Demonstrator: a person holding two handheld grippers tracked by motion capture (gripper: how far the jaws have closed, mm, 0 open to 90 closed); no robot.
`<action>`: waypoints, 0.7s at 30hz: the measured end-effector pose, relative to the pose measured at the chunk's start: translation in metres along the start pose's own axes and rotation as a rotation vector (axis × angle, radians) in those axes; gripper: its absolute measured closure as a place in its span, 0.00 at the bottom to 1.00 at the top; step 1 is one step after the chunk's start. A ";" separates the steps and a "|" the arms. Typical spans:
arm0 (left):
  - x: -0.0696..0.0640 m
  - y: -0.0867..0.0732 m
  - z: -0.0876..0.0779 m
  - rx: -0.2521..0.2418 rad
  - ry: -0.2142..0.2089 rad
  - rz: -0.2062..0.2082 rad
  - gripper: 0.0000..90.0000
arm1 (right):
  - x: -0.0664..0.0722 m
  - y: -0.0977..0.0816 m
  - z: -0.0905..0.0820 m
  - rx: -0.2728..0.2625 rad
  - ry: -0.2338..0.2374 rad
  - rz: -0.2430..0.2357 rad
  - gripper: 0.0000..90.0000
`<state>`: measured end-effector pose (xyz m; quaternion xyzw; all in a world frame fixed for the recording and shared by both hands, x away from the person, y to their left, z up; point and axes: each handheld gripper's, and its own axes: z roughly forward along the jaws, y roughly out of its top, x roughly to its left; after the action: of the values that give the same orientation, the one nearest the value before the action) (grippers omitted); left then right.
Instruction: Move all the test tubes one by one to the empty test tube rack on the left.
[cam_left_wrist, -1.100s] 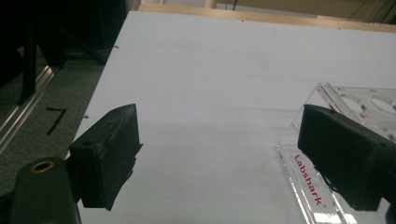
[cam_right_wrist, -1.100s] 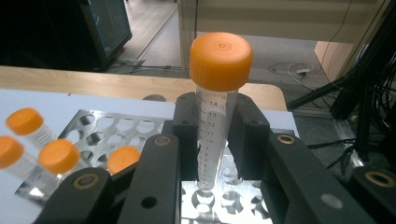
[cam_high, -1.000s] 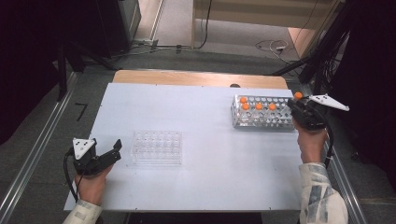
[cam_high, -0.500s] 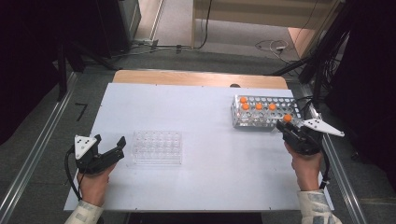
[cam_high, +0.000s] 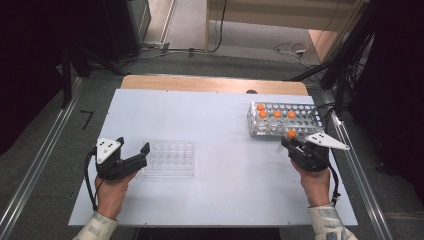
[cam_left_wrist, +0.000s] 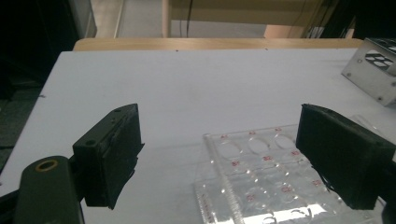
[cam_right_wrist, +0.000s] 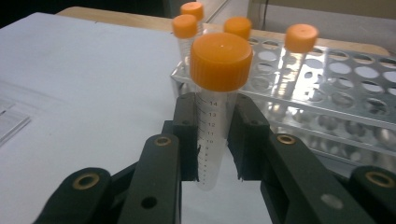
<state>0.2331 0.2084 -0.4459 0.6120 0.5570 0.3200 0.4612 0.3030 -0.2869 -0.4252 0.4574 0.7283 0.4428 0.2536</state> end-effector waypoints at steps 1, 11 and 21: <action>-0.002 0.001 0.001 -0.001 -0.009 -0.002 0.16 | 0.003 0.000 0.001 0.003 0.007 -0.007 0.80; -0.038 0.013 0.017 0.021 -0.125 0.041 0.16 | 0.046 0.004 0.014 0.005 0.106 -0.079 0.80; -0.076 0.016 0.029 0.045 -0.229 0.098 0.17 | 0.081 0.005 0.029 0.035 0.182 -0.142 0.80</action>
<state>0.2525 0.1288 -0.4325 0.6812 0.4773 0.2573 0.4919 0.2911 -0.2018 -0.4321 0.3670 0.7865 0.4504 0.2091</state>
